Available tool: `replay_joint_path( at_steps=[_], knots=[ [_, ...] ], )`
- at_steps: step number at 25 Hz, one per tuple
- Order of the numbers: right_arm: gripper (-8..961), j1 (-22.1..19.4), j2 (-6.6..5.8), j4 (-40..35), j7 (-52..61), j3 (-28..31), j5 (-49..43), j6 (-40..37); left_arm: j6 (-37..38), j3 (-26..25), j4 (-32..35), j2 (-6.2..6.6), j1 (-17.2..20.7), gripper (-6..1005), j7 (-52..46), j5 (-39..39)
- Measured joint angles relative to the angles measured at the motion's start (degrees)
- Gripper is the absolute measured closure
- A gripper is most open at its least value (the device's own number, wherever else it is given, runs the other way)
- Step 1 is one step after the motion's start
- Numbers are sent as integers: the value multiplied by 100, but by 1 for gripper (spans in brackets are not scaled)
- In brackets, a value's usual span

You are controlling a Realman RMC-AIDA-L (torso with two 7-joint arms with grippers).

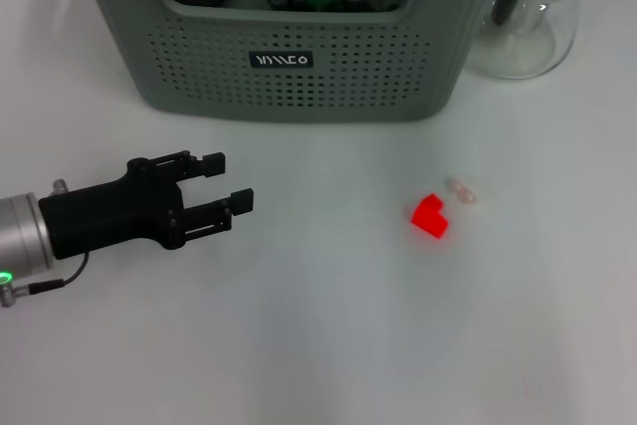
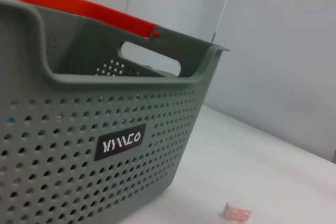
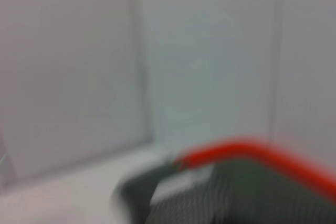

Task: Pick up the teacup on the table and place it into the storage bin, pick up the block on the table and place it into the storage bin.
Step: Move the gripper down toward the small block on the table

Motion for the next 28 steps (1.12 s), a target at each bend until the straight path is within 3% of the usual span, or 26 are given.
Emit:
replay_joint_path(
  at_steps=[5, 9, 12, 17, 22, 28],
  knots=[
    [417, -679, -167, -660, -444, 913, -569, -3110, -14, -60, 5, 37, -25, 329, 1, -5],
    [419, -828, -123, -646, -608, 867, -1190, -3515, -22, -61, -27, 58, -105, 329, 0, -6],
    [420, -877, -23, -631, -908, 544, -1746, -3517, -58, -50, -40, 66, -156, 329, -4, -5],
    [423, -636, 312, -495, -598, 241, -2946, -3030, -82, -58, -42, 61, -129, 330, -12, 0],
    [425, -287, 305, 229, 604, -196, -3216, -2410, -88, -69, -42, 54, -85, 330, -13, 0],
    [428, -238, 319, 706, 1047, -1266, -3666, -1646, -122, -67, -42, 50, -86, 330, -14, 2]
  ],
)
